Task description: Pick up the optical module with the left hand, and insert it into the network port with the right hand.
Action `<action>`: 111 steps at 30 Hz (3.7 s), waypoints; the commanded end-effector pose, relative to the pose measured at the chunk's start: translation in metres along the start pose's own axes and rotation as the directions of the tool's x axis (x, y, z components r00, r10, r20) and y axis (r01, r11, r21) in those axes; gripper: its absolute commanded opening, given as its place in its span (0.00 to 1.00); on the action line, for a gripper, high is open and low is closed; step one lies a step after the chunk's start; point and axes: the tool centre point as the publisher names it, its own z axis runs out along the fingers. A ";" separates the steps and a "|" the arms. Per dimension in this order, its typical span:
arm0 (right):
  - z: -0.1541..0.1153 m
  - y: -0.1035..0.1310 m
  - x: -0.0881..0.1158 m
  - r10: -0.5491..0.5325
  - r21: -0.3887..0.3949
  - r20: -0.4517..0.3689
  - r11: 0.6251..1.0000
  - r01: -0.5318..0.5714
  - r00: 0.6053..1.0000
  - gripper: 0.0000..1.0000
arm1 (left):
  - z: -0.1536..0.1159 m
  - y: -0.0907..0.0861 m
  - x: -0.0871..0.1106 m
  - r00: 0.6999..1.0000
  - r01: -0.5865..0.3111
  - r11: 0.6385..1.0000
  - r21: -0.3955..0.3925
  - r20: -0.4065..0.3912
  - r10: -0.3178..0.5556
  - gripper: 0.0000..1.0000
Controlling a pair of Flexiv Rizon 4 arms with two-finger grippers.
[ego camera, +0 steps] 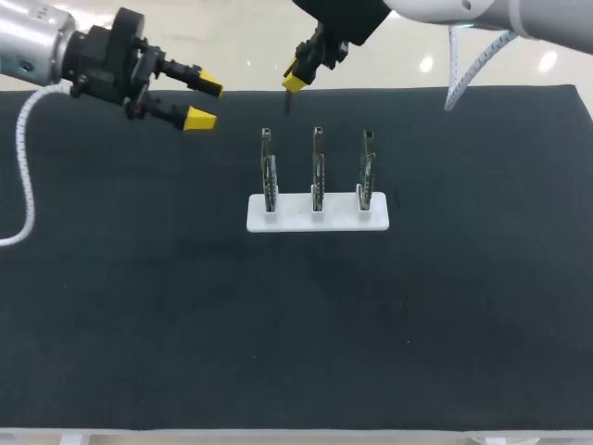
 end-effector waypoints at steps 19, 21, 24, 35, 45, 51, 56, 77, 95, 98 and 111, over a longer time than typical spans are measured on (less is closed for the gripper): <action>-0.003 -0.011 0.016 -0.035 -0.016 -0.043 0.999 0.034 0.998 0.00 | -0.017 -0.007 -0.001 0.999 -0.005 1.000 0.001 -0.032 0.005 1.00; -0.006 -0.011 0.024 -0.037 -0.027 -0.056 0.999 0.035 0.998 0.00 | -0.017 -0.007 -0.001 0.999 -0.005 1.000 0.001 -0.032 0.005 1.00; -0.008 -0.012 0.030 -0.039 -0.033 -0.060 0.999 0.037 0.997 0.00 | -0.017 -0.007 -0.001 0.999 -0.005 1.000 0.001 -0.032 0.005 1.00; -0.019 -0.013 0.062 -0.046 -0.043 -0.115 0.998 0.041 0.992 0.00 | -0.017 -0.007 -0.001 0.999 -0.005 1.000 0.001 -0.032 0.005 1.00; -0.028 -0.012 0.088 -0.048 -0.070 -0.155 0.997 0.037 0.987 0.00 | -0.017 -0.007 -0.001 0.999 -0.005 1.000 0.001 -0.032 0.005 1.00; -0.032 -0.011 0.101 -0.062 -0.089 -0.162 0.995 0.048 0.985 0.00 | -0.017 -0.007 -0.001 0.999 -0.005 1.000 0.001 -0.032 0.005 1.00; -0.035 -0.011 0.107 -0.069 -0.100 -0.163 0.994 0.053 0.984 0.00 | -0.017 -0.007 -0.001 0.999 -0.005 1.000 0.001 -0.032 0.005 1.00; -0.033 -0.007 0.113 -0.072 -0.101 -0.160 0.993 0.056 0.985 0.00 | -0.017 -0.007 -0.001 0.999 -0.005 1.000 0.001 -0.032 0.005 1.00; -0.031 -0.009 0.116 -0.057 -0.098 -0.163 0.994 0.042 0.985 0.00 | -0.017 -0.007 -0.001 0.999 -0.005 1.000 0.001 -0.032 0.005 1.00; -0.031 -0.009 0.116 -0.057 -0.098 -0.164 0.994 0.041 0.985 0.00 | -0.017 -0.007 -0.001 0.999 -0.005 1.000 0.001 -0.032 0.005 1.00; -0.033 -0.012 0.117 -0.063 -0.102 -0.165 0.994 0.046 0.984 0.00 | -0.017 -0.007 -0.001 0.999 -0.005 1.000 0.001 -0.032 0.005 1.00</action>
